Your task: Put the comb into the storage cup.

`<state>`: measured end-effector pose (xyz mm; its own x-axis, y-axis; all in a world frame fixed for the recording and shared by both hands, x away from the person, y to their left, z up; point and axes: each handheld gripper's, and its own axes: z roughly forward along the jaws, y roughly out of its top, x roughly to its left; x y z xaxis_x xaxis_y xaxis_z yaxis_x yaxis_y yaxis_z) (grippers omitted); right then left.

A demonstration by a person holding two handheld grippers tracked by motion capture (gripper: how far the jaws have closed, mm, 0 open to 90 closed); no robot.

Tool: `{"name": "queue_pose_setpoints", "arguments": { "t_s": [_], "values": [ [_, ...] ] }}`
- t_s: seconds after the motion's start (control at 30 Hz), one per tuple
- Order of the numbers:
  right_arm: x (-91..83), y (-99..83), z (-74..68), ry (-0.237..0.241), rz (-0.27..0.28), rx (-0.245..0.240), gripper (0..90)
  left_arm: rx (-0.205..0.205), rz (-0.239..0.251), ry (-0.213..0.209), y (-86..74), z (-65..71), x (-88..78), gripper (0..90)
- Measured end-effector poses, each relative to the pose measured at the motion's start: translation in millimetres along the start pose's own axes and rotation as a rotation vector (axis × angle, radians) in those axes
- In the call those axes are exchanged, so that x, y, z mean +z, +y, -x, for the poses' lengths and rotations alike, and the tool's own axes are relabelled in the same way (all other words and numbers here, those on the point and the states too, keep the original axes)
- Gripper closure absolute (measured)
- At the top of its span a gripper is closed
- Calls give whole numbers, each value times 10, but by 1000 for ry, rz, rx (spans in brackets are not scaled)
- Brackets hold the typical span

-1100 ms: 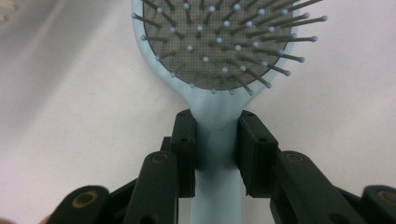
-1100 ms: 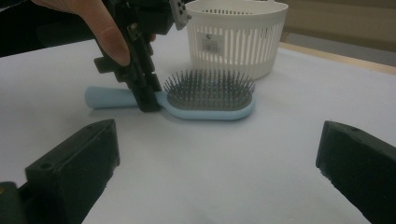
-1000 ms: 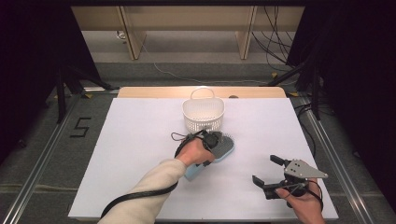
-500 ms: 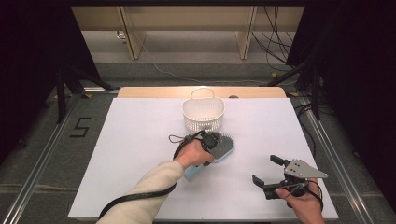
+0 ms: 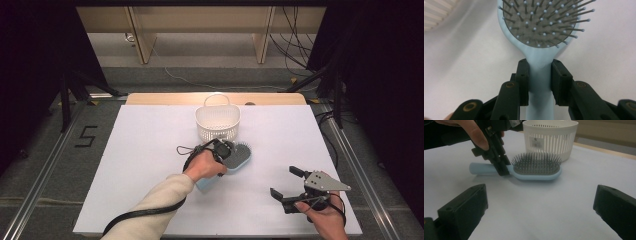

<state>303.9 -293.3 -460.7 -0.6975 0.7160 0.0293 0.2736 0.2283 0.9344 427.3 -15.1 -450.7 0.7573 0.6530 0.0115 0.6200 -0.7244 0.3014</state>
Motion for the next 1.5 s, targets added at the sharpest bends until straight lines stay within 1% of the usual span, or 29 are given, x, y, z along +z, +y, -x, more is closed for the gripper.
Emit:
{"name": "queue_pose_setpoints", "arguments": {
  "t_s": [0.17,0.23,0.27,0.3,0.4,0.47,0.5,0.53,0.63,0.77,0.83,0.87,0.9,0.93,1.07,1.23,1.5],
  "values": [
    [0,0,1,-2,0,2,3,7,46,1,-33,-7,-60,700],
    [-1,0,2,-2,1,1,3,3,75,5,-56,-17,-90,701],
    [0,0,1,-2,0,3,3,0,105,9,-85,-32,-122,700],
    [0,0,1,-2,0,3,3,0,105,9,-85,-32,-122,700],
    [1,-1,1,-3,1,-1,3,-1,148,18,-140,-58,-171,701],
    [1,-1,1,-4,0,2,3,15,176,26,-181,-73,-200,701],
    [2,-2,2,-5,-1,1,3,20,184,21,-203,-81,-214,701],
    [2,-2,2,-5,-1,1,3,15,201,20,-224,-87,-225,701],
    [1,-2,4,-6,-4,-1,3,22,238,27,-278,-102,-249,700],
    [3,-3,6,-7,-1,-1,3,29,257,24,-334,-113,-261,700],
    [1,-4,4,-8,-3,1,3,23,282,26,-366,-118,-263,700],
    [1,-5,5,-9,-3,2,3,23,282,26,-366,-118,-263,700],
    [2,-6,7,-9,-2,2,3,23,297,24,-381,-125,-272,701],
    [1,-7,8,-10,-4,1,2,23,297,24,-381,-125,-272,701],
    [0,-7,11,-14,-5,5,3,20,330,29,-414,-129,-310,700],
    [-12,-11,28,-22,0,10,3,22,344,26,-440,-132,-321,700],
    [-28,-19,27,-26,1,13,3,4,379,30,-463,-165,-343,700]
  ]
}}
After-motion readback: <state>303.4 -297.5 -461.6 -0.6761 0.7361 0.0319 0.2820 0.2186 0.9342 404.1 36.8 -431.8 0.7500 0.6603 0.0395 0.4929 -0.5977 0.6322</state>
